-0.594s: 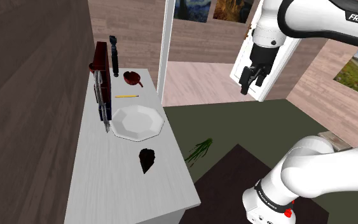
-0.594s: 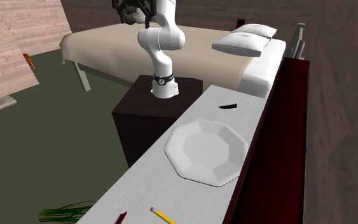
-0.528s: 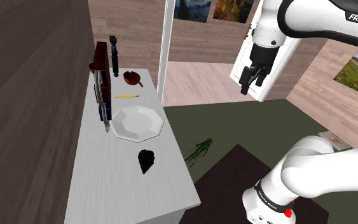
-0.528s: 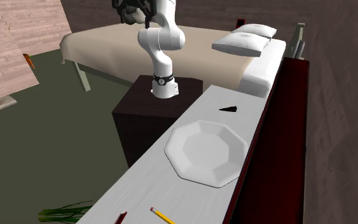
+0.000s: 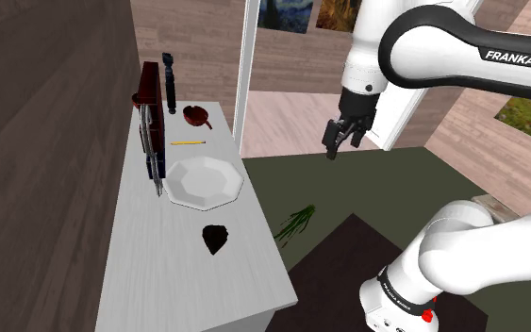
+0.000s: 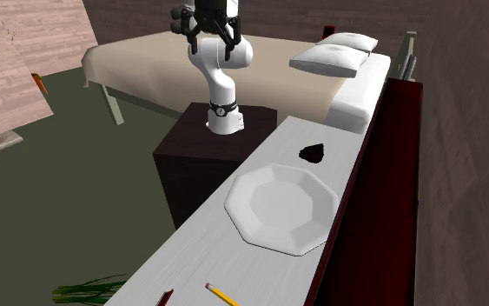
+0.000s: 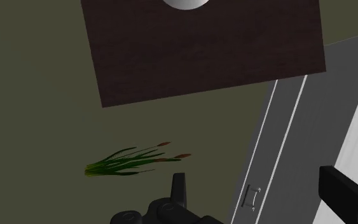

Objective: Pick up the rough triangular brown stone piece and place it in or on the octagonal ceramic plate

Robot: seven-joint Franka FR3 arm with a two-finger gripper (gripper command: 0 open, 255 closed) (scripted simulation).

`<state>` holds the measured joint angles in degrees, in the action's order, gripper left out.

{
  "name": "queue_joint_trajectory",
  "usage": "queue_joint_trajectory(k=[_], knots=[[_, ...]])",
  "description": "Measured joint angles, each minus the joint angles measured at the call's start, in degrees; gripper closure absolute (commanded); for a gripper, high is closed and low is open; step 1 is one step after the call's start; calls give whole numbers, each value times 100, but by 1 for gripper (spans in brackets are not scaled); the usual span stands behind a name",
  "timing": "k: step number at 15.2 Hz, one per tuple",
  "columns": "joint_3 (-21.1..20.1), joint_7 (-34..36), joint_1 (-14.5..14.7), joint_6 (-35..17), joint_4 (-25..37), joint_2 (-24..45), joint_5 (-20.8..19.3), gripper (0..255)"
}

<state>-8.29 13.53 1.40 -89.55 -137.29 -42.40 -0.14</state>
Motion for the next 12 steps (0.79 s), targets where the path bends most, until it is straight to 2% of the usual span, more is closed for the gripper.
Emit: queue_joint_trajectory(k=[7, 12], knots=[[-718, 831, 257, -931, -263, 545, 577, 0], [-1235, 1406, 359, -1620, -110, 1256, 818, 0]])
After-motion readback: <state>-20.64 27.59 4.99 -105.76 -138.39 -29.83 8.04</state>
